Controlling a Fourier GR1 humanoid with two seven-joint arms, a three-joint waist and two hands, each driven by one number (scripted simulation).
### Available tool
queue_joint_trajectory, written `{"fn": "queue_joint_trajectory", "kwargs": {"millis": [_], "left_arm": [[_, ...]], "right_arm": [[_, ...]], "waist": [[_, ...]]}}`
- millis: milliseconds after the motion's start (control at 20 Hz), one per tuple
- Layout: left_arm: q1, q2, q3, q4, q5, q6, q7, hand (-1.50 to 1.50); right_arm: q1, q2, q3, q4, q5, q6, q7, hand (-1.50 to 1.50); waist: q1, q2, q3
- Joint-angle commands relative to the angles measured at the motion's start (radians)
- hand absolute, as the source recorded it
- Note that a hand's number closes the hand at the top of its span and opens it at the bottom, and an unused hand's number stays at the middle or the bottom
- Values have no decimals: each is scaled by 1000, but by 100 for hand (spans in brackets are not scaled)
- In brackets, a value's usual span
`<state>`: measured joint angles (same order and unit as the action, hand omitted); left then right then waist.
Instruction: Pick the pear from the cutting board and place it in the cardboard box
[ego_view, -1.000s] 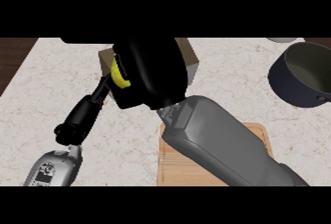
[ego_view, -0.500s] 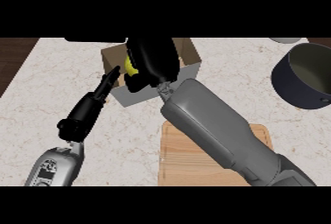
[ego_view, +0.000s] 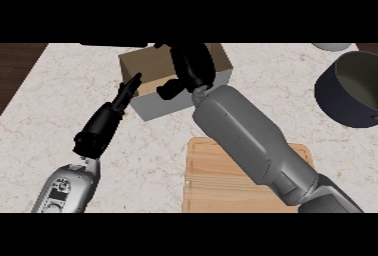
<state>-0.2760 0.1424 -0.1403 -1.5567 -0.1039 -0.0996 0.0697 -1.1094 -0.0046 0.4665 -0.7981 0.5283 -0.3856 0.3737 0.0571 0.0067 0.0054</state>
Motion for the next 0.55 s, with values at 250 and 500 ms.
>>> {"fn": "queue_joint_trajectory", "kwargs": {"millis": [250,500], "left_arm": [[42,4,4,-3,35,-41,51,0],[81,7,1,-4,36,-56,11,0]], "right_arm": [[80,4,-186,-55,-288,-198,-323,-150],[108,5,-333,-72,-462,-152,-468,-150]], "waist": [[-12,7,-3],[-28,3,-4]]}}
